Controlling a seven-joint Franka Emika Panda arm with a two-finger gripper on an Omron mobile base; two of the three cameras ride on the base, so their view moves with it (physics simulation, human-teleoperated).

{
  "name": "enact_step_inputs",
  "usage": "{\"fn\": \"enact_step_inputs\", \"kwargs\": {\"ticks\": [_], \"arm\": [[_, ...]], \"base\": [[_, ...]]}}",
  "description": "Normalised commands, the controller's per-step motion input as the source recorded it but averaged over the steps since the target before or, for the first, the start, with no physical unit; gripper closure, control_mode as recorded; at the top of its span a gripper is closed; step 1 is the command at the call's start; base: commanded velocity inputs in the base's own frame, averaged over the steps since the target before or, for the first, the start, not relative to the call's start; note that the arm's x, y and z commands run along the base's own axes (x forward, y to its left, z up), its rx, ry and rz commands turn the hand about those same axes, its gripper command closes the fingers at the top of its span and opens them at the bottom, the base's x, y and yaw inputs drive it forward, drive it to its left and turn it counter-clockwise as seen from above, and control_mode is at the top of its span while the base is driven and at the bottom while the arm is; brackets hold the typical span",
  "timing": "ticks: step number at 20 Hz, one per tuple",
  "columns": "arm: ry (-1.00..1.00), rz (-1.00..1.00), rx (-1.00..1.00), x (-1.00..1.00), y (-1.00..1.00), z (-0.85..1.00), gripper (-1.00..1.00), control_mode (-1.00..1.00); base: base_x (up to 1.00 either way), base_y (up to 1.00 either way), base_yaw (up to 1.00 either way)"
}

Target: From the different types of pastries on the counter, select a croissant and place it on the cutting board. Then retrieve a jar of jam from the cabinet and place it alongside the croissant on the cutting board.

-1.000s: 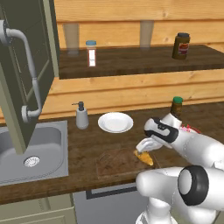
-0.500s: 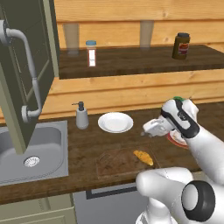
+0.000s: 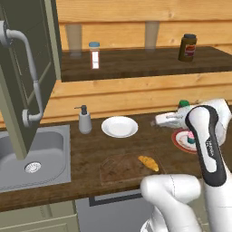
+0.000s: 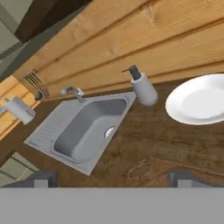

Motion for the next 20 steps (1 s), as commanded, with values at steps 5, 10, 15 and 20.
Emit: {"fn": "enact_step_inputs", "kwargs": {"ticks": [5,10,15,20], "arm": [[-0.45,-0.63,-0.09,-0.28,0.15,0.99,-1.00,-1.00],[-0.19,-0.33,-0.06,-0.61,-0.19,1.00,-1.00,-1.00],[0.02,0.04,-0.09,-0.96,-0.56,0.95,-1.00,-1.00],[0.06,0.27,-0.31,-1.00,-0.31,0.30,-1.00,-1.00]], "base": [[0.00,0.00,0.00],[0.00,0.00,0.00],[0.00,0.00,0.00],[0.00,0.00,0.00]]}}
